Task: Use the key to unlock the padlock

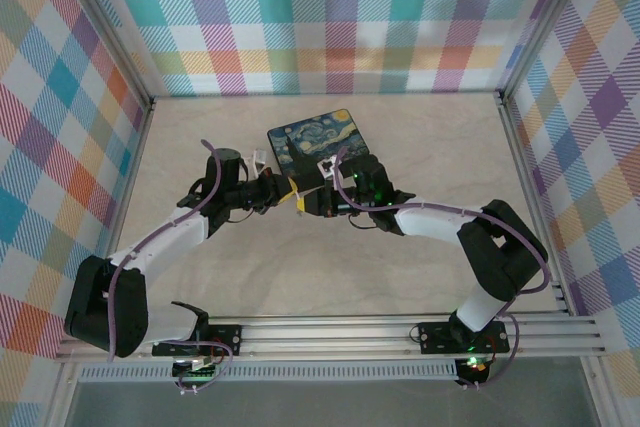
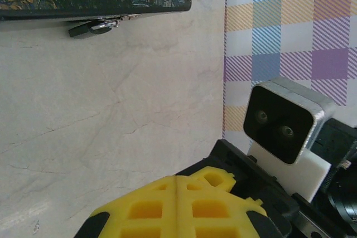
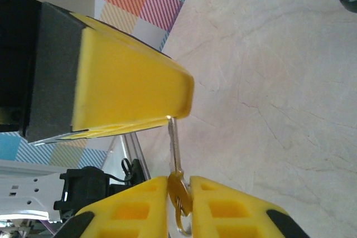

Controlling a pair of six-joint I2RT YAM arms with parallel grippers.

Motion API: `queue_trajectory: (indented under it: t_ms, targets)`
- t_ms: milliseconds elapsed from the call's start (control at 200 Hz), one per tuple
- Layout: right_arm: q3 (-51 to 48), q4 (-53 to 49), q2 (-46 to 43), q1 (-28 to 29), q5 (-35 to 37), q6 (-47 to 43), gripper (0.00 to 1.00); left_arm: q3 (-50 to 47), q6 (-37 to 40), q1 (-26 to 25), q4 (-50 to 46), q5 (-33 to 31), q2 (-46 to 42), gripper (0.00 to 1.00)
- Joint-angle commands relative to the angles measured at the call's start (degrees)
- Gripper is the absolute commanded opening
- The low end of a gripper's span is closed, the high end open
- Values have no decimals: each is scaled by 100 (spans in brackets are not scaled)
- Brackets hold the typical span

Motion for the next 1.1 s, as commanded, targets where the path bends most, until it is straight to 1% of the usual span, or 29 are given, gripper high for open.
queue_trajectory:
  t_ms: [0, 100, 250, 275, 330, 450, 530, 620, 730, 825, 935, 1095]
  targets:
    - [-115, 319, 6, -42, -138, 53, 13, 53, -24, -38, 116, 50, -171, 0]
    - [-166, 280, -99, -50, -87, 1, 9, 44, -29, -25, 96, 4, -166, 0]
    - [-251, 54, -269, -92, 24, -192, 6, 54, -16, -7, 23, -67, -222, 0]
    - [-253, 5, -283, -98, 33, -236, 6, 58, -11, -3, 7, -79, -223, 4]
    - [-258, -143, -322, -95, 82, -336, 6, 75, 1, -1, -36, -117, -234, 18]
    - [-258, -421, -413, -98, 158, -541, 5, 83, 26, 28, -88, -162, -279, 33]
    - [-247, -631, -482, -95, 232, -676, 5, 127, 123, 30, -186, -172, -301, 39]
    - [-237, -874, -548, -102, 345, -824, 4, 237, 434, 20, -544, -269, -323, 43]
    - [-270, -1057, -606, -170, 353, -910, 3, 513, 1122, -130, -1514, -971, -300, 47]
    - [-201, -1747, -621, -427, 285, -1159, 1, 692, 1387, -357, -2153, -1780, -115, 54]
    - [-324, -2498, -826, -940, 401, -1323, 0, 960, 1408, -706, -2334, -2597, 372, 60]
    - [-560, -3299, -1437, -1516, 632, -1561, 1, 1796, 1146, -1438, -2318, -3771, 1402, 64]
